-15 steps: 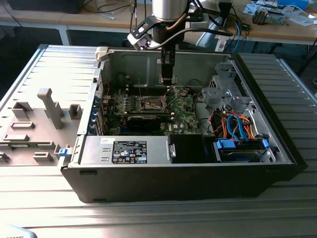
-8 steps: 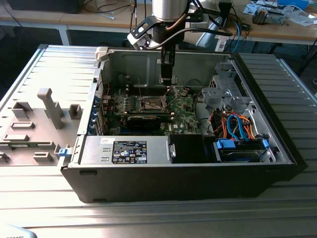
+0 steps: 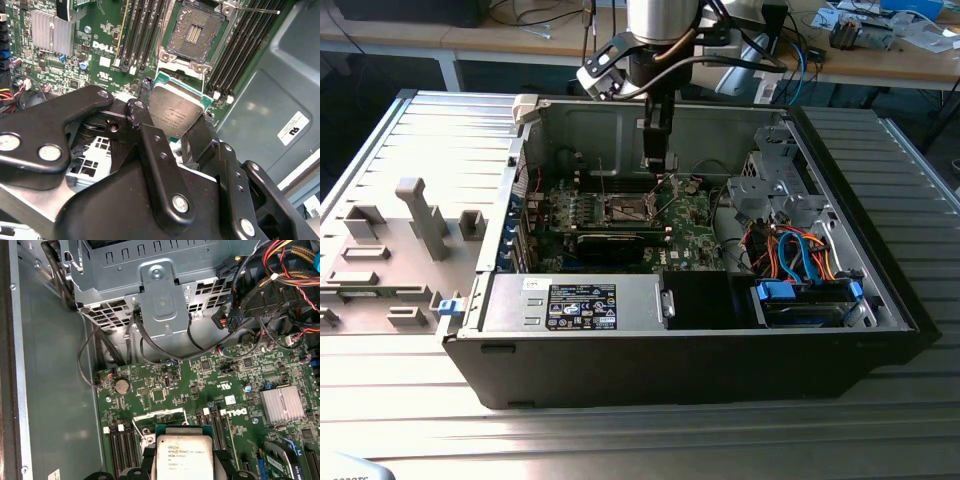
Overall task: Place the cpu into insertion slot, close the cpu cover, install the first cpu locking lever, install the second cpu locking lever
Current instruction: 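Place the cpu into insertion slot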
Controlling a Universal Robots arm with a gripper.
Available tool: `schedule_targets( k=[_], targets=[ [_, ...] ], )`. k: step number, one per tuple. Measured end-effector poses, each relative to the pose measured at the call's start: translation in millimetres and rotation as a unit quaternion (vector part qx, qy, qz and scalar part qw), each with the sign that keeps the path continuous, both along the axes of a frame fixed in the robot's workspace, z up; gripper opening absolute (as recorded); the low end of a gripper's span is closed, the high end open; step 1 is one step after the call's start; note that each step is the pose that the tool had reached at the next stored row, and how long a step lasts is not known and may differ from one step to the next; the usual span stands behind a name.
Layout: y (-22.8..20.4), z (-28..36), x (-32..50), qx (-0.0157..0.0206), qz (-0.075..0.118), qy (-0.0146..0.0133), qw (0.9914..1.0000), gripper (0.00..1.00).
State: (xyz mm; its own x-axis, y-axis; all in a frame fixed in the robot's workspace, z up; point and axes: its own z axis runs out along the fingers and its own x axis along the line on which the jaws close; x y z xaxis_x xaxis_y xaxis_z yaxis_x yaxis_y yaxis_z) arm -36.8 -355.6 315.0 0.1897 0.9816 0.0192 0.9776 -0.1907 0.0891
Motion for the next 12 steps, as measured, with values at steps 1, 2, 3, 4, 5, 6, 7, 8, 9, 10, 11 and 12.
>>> schedule_targets(
  k=[1, 2, 3, 4, 5, 6, 7, 8, 9, 10, 11, 12],
  targets=[
    [0.0, -0.2, 0.0, 0.0000, -0.004, 0.0000, 0.99999, 0.54],
    [0.0, -0.4, 0.0, -0.0001, -0.006, 0.0000, 0.99998, 0.54],
    [0.0, -0.5, 0.0, -0.0001, -0.003, 0.0000, 1.00000, 0.54],
    [0.0, -0.6, 0.0, 0.0000, 0.002, -0.0001, 1.00000, 0.54],
    [0.0, -0.6, -0.1, 0.0000, 0.015, 0.0000, 0.99989, 0.54],
    [0.0, -0.6, 0.0, 0.0000, 0.021, 0.0000, 0.99977, 0.54],
    [0.0, -0.7, 0.0, 0.0000, 0.033, 0.0000, 0.99947, 0.54],
    [0.0, -0.8, 0.0, 0.0000, 0.042, 0.0000, 0.99911, 0.54],
    [0.0, -0.8, 0.0, 0.0000, 0.052, 0.0000, 0.99865, 0.54],
    [0.0, -1.0, 0.0, 0.0000, 0.070, 0.0000, 0.99755, 0.54],
    [0.0, -1.0, 0.0, 0.0000, 0.084, 0.0000, 0.99646, 0.54],
    [0.0, -1.1, 0.0, 0.0000, 0.094, 0.0000, 0.99561, 0.54]
  ],
)
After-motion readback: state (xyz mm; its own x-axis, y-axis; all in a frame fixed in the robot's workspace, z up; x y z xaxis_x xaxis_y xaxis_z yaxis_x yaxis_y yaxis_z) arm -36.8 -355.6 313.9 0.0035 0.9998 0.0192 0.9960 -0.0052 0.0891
